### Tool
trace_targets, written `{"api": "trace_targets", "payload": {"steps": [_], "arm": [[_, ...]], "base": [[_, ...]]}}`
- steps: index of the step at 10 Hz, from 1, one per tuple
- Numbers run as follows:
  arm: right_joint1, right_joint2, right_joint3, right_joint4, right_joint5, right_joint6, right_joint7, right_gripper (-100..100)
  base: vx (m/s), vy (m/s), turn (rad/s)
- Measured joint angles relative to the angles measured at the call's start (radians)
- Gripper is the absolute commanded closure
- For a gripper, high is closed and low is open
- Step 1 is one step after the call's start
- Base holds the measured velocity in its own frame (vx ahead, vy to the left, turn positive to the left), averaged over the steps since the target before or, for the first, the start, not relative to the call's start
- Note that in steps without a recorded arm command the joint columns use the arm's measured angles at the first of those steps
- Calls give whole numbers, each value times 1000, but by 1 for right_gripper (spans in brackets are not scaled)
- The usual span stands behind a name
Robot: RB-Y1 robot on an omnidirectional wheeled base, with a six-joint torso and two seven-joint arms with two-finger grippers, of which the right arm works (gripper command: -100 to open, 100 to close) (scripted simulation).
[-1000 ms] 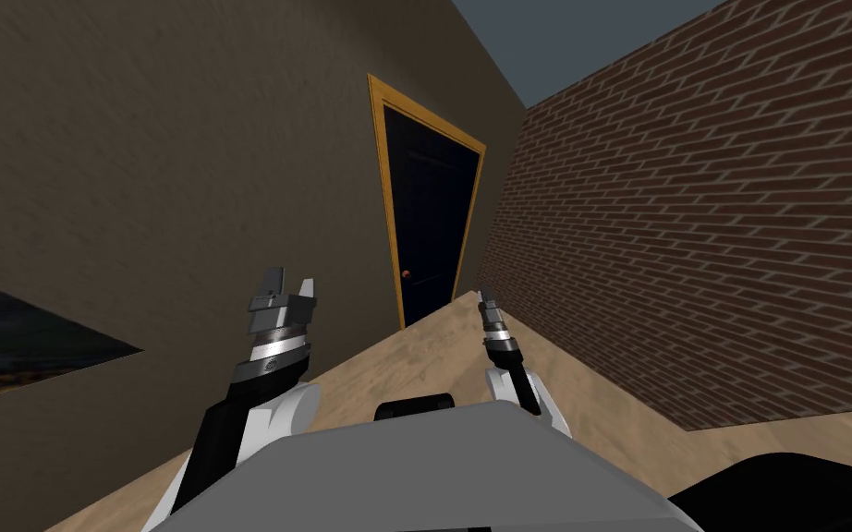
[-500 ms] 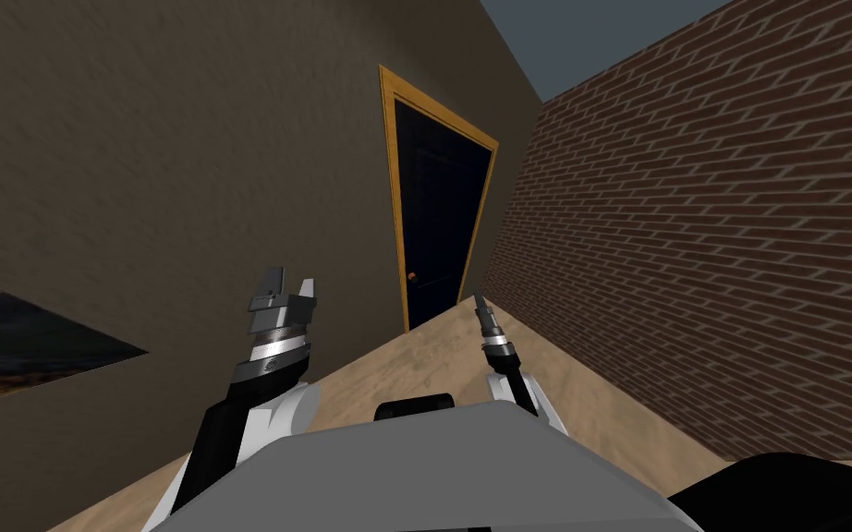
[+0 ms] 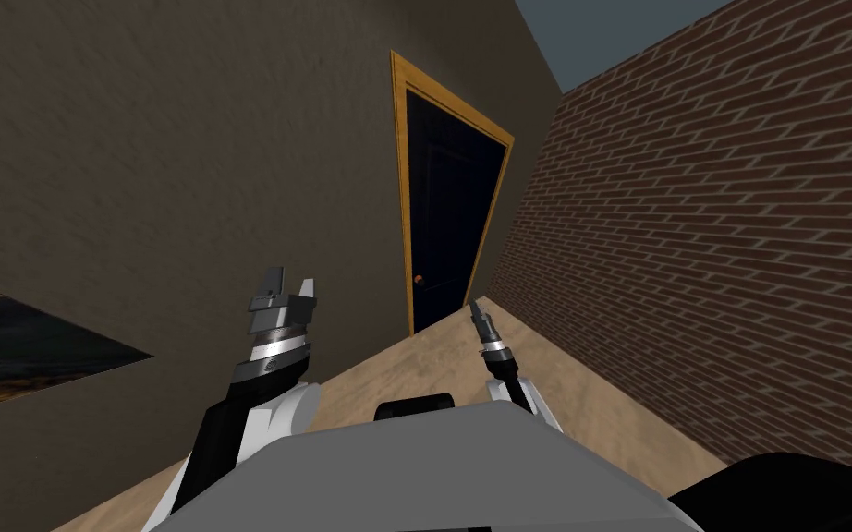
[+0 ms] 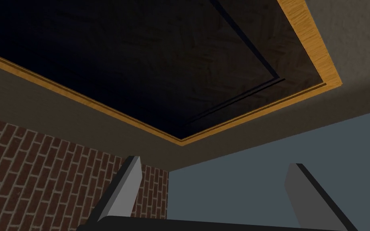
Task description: Pull the door open
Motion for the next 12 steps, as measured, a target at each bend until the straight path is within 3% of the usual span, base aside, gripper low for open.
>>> {"api": "trace_targets", "payload": {"steps": [12], "arm": [[3,7,-17,245,132,-120,271,-100]], "base": [[111,45,61]]}}
